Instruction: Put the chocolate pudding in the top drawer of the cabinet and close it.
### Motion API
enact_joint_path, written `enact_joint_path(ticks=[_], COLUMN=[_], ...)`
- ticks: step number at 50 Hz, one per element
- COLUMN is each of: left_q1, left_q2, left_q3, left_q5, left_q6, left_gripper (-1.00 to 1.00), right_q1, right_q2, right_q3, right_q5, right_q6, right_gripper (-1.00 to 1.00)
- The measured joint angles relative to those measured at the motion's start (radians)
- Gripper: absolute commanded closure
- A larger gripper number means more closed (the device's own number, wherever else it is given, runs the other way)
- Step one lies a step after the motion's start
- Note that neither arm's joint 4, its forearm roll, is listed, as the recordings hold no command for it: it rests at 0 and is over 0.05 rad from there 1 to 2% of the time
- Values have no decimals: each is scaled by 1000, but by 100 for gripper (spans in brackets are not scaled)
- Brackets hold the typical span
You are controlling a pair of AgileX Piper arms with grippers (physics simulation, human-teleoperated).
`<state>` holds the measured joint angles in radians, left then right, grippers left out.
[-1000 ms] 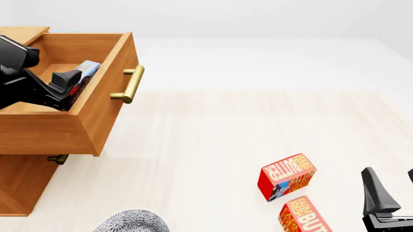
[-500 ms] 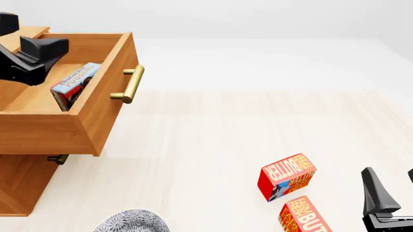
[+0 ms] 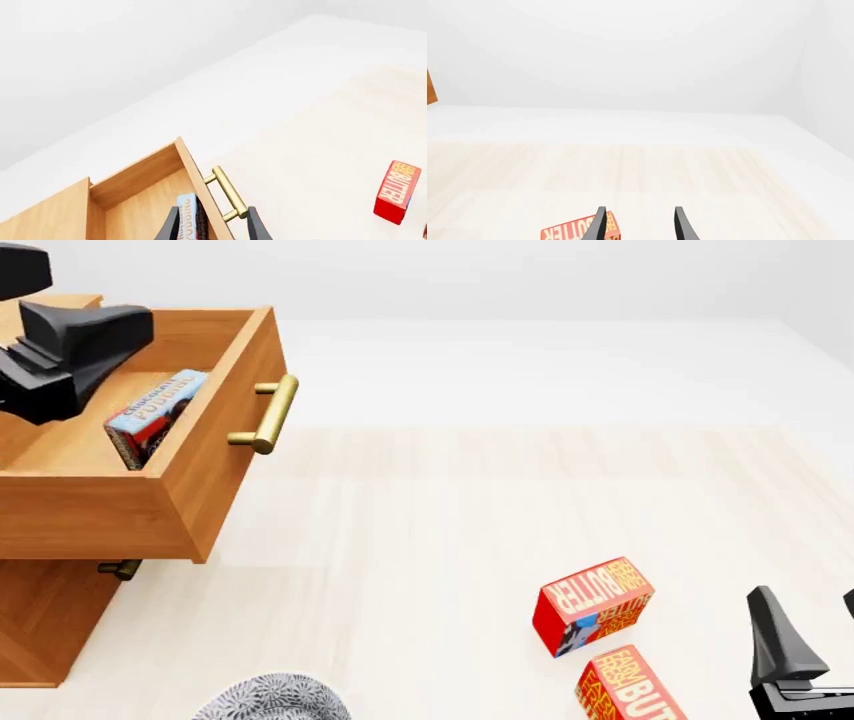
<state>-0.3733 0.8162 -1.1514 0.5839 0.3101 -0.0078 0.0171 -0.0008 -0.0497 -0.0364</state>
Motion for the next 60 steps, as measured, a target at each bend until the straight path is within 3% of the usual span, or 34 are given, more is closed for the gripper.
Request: enact_joint_path(ticks=[38, 60], left_q1=[-201, -305], left_q2=[71, 129], left_q3=[32, 105], left_q5=[-78, -157], left_q6=[-24, -24], left_gripper=[-100, -100], right_q1=[0, 0], right_q2=[0, 0], right_q3=[0, 0], right_q5=[0, 0], right_q6=[0, 0], right_gripper=[-100, -100])
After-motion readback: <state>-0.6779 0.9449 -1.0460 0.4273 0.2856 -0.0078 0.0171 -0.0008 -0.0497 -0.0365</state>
